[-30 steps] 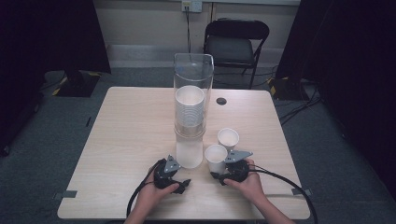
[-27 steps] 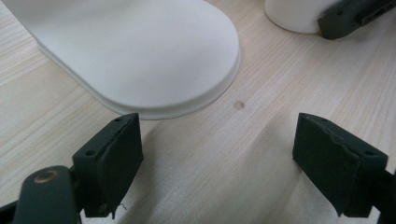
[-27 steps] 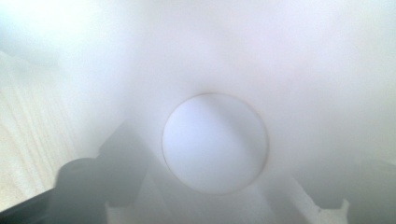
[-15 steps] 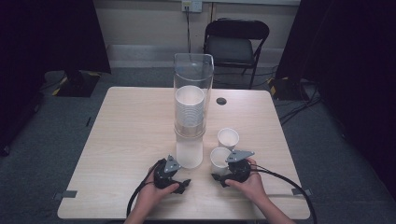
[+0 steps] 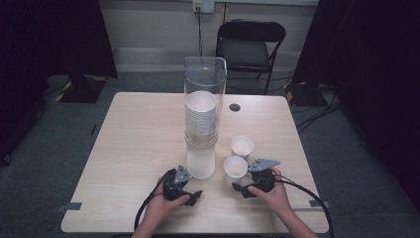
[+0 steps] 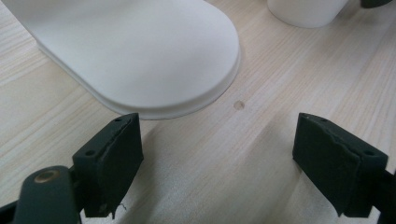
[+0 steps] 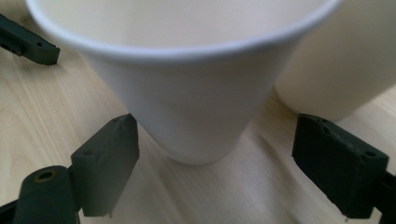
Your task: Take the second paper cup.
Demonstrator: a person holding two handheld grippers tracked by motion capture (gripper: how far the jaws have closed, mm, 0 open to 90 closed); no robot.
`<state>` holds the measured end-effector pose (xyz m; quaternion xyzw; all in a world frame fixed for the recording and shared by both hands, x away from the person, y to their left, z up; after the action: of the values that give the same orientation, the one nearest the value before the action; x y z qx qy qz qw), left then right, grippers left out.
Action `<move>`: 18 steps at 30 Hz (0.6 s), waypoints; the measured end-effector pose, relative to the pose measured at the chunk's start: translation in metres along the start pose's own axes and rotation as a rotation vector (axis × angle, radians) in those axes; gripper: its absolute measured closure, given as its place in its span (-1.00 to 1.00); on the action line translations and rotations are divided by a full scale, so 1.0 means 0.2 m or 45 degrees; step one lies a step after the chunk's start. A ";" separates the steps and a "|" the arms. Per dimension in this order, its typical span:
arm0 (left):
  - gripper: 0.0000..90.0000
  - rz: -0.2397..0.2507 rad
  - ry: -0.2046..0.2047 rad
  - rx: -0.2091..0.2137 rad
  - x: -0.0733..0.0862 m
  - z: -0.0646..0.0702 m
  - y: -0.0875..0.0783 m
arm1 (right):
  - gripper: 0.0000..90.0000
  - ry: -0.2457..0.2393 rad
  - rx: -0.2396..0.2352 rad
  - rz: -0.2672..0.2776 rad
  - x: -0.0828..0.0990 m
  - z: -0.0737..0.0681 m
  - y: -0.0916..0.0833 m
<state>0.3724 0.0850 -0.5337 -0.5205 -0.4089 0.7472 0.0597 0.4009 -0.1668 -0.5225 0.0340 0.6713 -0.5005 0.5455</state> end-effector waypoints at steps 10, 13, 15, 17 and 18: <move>-0.66 0.003 -0.008 0.002 0.00 0.00 0.00 | -0.69 0.026 0.028 -0.004 0.06 0.08 -0.10; -0.66 0.003 -0.008 0.002 0.00 0.00 0.00 | -0.69 0.043 0.032 0.002 0.08 0.11 -0.14; -0.66 0.004 -0.008 0.002 0.00 0.00 0.00 | -0.69 0.048 0.035 -0.001 0.09 0.13 -0.16; -0.66 0.004 -0.009 0.002 0.00 0.00 0.00 | -0.69 0.057 0.035 -0.004 0.11 0.14 -0.18; -0.66 0.005 -0.009 0.002 0.00 0.00 0.00 | -0.69 0.058 0.040 -0.007 0.12 0.15 -0.18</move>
<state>0.3720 0.0845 -0.5339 -0.5184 -0.4077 0.7495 0.0573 0.3902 -0.2174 -0.5142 0.0521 0.6758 -0.5116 0.5281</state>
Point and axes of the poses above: each handheld gripper's, and its own axes: y roughly forward along the jaws, x roughly out of its underside, z roughly to its right, the point moved 5 cm from there along y, roughly forward along the jaws, and after that the axes turned 11 degrees about x, right-handed, at the moved point
